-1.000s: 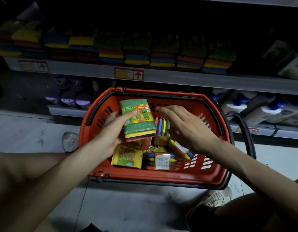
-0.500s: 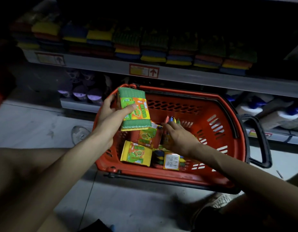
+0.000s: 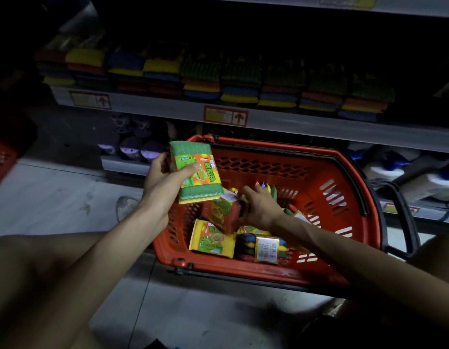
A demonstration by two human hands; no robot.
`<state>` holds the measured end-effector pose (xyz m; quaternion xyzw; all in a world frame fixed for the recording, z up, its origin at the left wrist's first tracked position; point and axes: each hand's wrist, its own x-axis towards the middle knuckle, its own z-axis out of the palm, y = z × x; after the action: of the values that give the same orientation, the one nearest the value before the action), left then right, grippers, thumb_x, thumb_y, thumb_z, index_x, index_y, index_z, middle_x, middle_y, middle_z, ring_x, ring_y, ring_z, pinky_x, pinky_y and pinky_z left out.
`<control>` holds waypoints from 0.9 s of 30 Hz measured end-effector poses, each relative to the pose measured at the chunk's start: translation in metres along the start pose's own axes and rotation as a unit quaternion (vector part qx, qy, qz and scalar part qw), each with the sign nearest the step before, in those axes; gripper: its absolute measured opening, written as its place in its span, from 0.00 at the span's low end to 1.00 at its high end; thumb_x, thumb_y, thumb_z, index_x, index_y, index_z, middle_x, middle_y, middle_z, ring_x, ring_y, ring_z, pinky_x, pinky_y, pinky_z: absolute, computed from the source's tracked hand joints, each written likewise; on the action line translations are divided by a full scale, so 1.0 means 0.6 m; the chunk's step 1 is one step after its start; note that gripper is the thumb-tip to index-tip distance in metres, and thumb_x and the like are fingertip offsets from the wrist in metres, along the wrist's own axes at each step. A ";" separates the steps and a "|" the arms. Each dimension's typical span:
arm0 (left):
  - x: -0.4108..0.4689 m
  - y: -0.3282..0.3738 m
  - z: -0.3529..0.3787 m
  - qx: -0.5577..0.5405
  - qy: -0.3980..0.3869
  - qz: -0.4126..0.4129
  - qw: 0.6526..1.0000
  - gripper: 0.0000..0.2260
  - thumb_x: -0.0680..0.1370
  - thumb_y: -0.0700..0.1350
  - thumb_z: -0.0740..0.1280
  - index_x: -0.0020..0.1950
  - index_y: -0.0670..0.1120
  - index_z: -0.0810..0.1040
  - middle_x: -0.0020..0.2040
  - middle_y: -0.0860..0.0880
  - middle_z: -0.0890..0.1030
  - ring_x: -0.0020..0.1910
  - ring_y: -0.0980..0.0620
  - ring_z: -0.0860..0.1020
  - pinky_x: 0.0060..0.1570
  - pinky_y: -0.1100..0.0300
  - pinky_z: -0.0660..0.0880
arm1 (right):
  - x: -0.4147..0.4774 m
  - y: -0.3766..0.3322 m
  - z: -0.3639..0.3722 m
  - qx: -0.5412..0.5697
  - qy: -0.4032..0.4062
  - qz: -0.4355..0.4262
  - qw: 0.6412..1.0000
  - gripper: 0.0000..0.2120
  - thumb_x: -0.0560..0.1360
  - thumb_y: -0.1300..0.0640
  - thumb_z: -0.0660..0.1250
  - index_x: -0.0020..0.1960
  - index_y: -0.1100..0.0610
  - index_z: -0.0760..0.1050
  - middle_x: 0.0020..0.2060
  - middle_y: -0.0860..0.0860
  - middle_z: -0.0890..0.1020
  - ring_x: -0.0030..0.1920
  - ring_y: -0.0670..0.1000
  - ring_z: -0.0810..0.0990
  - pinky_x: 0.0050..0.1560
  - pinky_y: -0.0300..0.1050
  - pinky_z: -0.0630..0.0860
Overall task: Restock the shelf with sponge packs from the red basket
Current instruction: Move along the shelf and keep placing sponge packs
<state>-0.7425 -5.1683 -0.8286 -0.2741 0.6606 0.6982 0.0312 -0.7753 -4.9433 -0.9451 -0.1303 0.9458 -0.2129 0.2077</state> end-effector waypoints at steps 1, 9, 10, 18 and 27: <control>-0.001 0.001 -0.001 0.000 0.001 0.000 1.000 0.17 0.72 0.44 0.79 0.52 0.59 0.76 0.55 0.48 0.86 0.53 0.47 0.86 0.59 0.41 0.80 | -0.003 -0.001 0.004 0.009 -0.005 -0.007 1.000 0.32 0.65 0.44 0.80 0.63 0.51 0.72 0.56 0.55 0.74 0.58 0.59 0.72 0.55 0.52 0.74; -0.005 -0.006 0.008 0.007 -0.020 -0.001 1.000 0.32 0.72 0.47 0.80 0.72 0.55 0.72 0.56 0.50 0.86 0.50 0.52 0.87 0.53 0.50 0.83 | -0.023 0.020 -0.014 0.121 0.055 0.057 0.990 0.23 0.75 0.59 0.70 0.70 0.58 0.74 0.64 0.57 0.75 0.65 0.58 0.74 0.65 0.47 0.72; -0.006 -0.008 0.010 0.012 -0.021 0.001 1.000 0.33 0.72 0.47 0.80 0.74 0.55 0.71 0.55 0.51 0.86 0.49 0.53 0.87 0.49 0.54 0.83 | -0.023 0.029 -0.016 0.100 0.072 0.060 0.991 0.24 0.74 0.60 0.70 0.70 0.57 0.75 0.65 0.57 0.74 0.66 0.59 0.71 0.66 0.46 0.70; -0.013 -0.019 0.040 0.038 -0.030 0.012 0.999 0.24 0.74 0.44 0.78 0.66 0.56 0.74 0.48 0.56 0.85 0.40 0.62 0.85 0.37 0.67 0.80 | -0.010 0.082 -0.032 -0.187 -0.081 0.009 0.979 0.44 0.77 0.46 0.70 0.83 0.47 0.46 0.82 0.57 0.50 0.79 0.62 0.53 0.72 0.60 0.69; -0.026 -0.021 0.058 0.058 -0.054 -0.006 0.997 0.31 0.76 0.43 0.76 0.77 0.50 0.68 0.46 0.59 0.79 0.29 0.72 0.78 0.26 0.77 0.70 | 0.014 0.064 -0.052 -0.432 -0.101 -0.093 0.891 0.47 0.75 0.52 0.74 0.82 0.45 0.47 0.76 0.59 0.59 0.70 0.60 0.67 0.66 0.54 0.71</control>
<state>-0.7360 -5.1291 -0.8343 -0.2383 0.6956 0.6721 0.0869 -0.8025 -4.9018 -0.9398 -0.3155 0.9020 0.2125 0.2043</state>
